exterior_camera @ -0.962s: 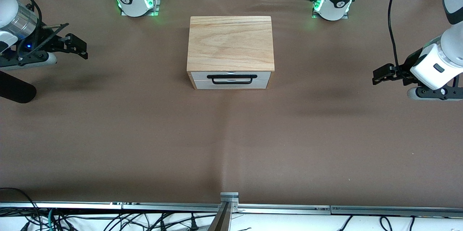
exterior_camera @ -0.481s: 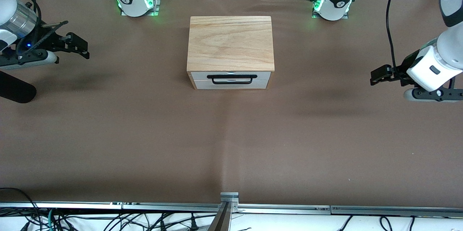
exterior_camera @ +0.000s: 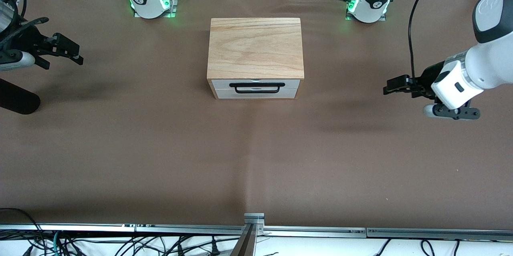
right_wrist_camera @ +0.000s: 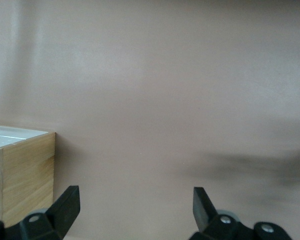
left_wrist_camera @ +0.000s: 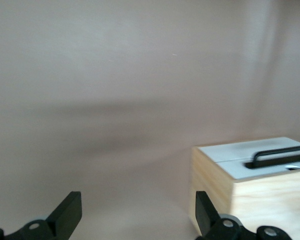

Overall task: Pull top drawer with both arms simultaneously
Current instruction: 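Move the left gripper toward the black drawer handle's end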

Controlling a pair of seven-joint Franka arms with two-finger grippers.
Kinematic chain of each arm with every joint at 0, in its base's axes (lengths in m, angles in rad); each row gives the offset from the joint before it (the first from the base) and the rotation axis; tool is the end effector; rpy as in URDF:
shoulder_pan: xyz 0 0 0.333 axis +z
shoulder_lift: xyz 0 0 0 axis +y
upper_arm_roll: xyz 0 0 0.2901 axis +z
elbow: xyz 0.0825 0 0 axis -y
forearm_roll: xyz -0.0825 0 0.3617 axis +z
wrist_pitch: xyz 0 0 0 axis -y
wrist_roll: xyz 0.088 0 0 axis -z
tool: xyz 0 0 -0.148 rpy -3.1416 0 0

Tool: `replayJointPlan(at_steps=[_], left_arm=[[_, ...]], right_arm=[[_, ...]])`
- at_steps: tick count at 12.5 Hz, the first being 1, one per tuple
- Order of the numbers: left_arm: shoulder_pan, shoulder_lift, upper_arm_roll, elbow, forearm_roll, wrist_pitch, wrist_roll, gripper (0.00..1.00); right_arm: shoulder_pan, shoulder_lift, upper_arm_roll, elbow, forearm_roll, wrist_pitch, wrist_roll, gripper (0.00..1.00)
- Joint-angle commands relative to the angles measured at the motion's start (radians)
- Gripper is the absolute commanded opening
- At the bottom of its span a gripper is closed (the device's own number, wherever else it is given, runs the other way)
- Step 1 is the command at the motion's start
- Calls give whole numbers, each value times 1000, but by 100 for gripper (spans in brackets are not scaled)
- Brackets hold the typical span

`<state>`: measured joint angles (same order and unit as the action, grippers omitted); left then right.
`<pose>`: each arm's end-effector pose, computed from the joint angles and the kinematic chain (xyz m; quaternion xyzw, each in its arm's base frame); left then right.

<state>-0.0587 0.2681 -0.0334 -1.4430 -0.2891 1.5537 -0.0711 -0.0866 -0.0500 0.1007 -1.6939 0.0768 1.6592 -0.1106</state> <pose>0.5844 -0.0949 0.4686 0.9859 -0.0012 -0.0895 0.1414 0.5248 0.0191 0.5363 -0.9976 -0.0591 -0.0092 0.0353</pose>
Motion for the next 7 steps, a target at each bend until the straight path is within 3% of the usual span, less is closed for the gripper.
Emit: replayJointPlan(at_steps=[1,7], left_arm=[[2,40,1,7,-99,-9,20,100],[-6,178,-3,13,-361,-4,25,100]], right_arm=[[2,-25,2,-24,12,-7,-11,100],[2,-42,4,-29,9,-18,-21,100]])
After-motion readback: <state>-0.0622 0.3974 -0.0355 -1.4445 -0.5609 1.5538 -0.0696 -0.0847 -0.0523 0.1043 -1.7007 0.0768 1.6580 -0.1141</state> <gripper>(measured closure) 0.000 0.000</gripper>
